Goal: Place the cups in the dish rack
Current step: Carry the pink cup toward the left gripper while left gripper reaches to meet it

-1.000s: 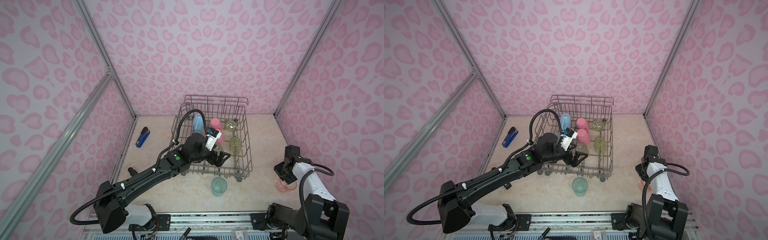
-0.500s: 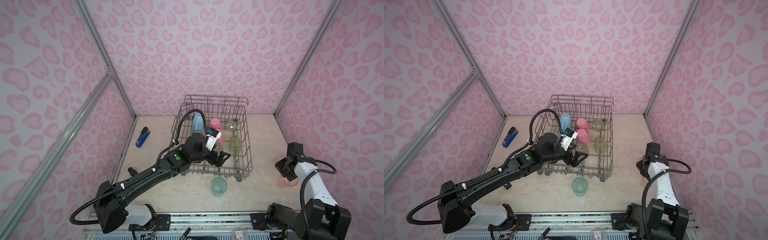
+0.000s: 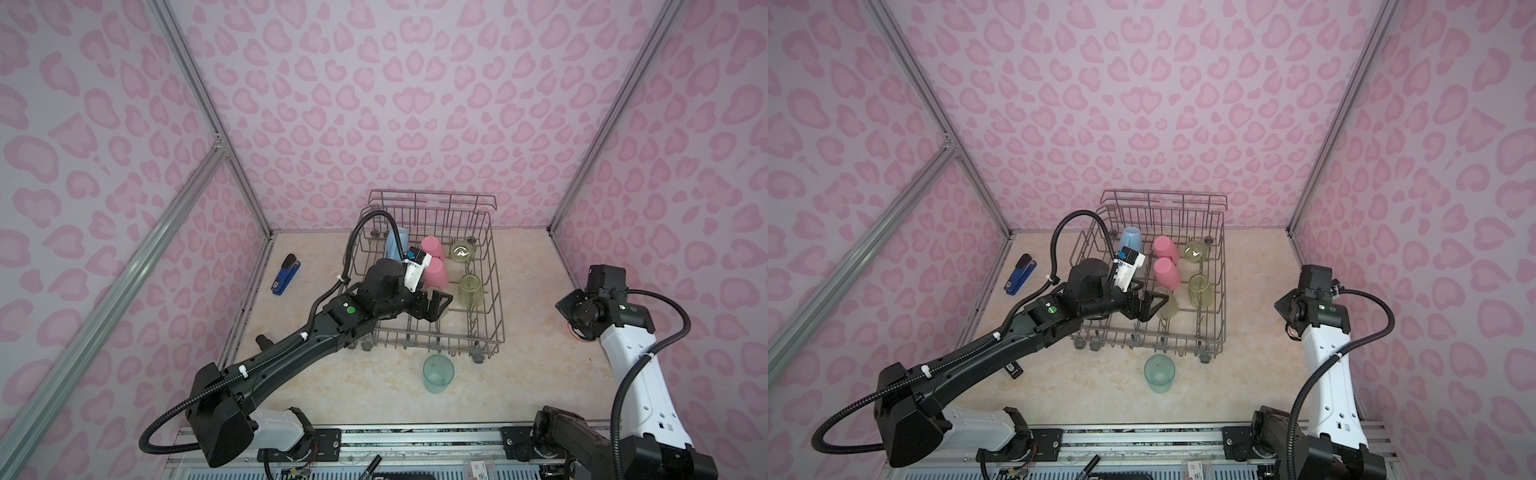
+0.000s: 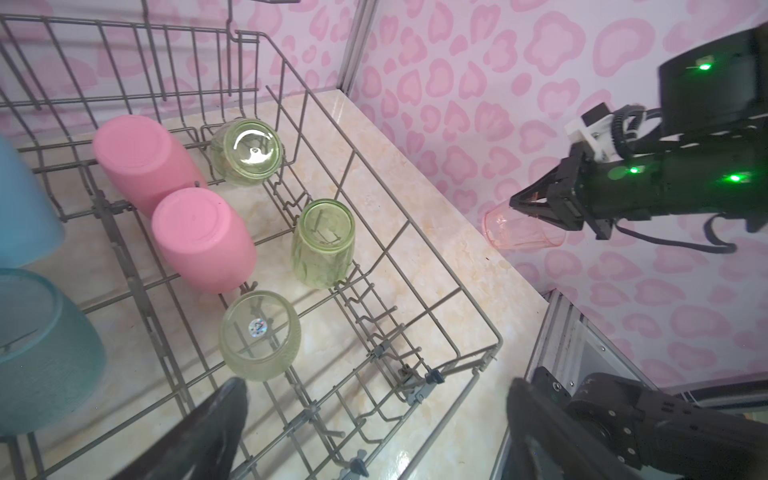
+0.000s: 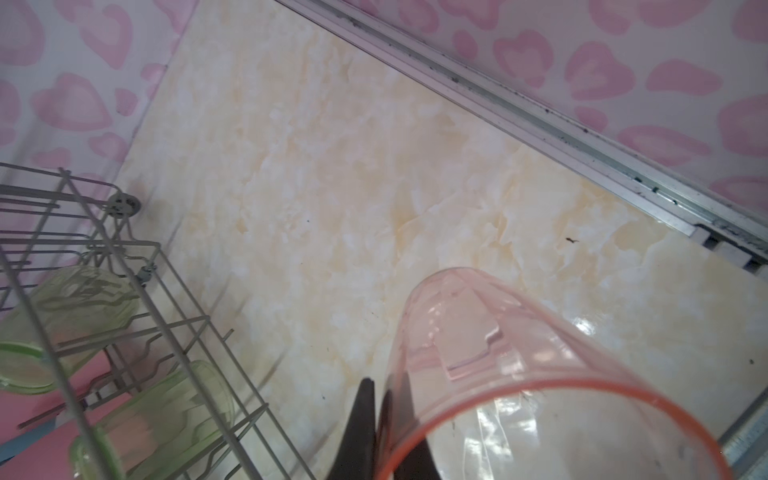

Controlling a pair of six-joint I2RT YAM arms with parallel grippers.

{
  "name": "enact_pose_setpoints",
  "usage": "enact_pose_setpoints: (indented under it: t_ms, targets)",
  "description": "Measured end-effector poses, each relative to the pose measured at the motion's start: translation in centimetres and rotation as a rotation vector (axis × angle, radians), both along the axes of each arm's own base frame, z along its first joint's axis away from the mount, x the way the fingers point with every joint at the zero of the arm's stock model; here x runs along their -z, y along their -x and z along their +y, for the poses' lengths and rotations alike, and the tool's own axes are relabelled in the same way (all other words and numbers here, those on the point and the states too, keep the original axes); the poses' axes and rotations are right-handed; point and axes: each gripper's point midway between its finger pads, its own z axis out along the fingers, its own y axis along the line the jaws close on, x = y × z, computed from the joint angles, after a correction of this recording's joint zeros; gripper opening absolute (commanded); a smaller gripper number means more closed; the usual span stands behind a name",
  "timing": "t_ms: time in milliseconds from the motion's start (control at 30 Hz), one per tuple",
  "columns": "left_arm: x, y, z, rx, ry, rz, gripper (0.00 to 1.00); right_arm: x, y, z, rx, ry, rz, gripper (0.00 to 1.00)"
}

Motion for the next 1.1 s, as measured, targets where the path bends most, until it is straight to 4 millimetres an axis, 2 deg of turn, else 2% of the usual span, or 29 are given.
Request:
enact_pose_setpoints:
  t_ms: [200,367,500,767,1100]
  targets:
    - [-0.2,-2.2,2.0,-0.110,0.004,0.049,0.99,-4.6,-1.7,2.7,-0.125,-0.004,-0.125,0.00]
    - [-1.3,-3.0,2.8,-0.155,0.035,0.089,0.99,-9.1,-3.3,5.9,-0.254,-0.015,-0.250,0.00]
    - [-2.2,-4.1,3.7,-0.209,0.065,0.127,0.99,-11.7,-4.4,8.6,-0.348,-0.044,-0.342,0.00]
    - [-1.6,-5.6,5.9,-0.313,0.123,0.249,0.99,-15.0,-7.1,16.1,-0.573,-0.143,-0.487,0.00]
    - [-3.3,-7.1,6.7,-0.399,0.313,0.408,1.00,-16.7,-10.1,23.8,-0.764,-0.296,-0.606,0.00]
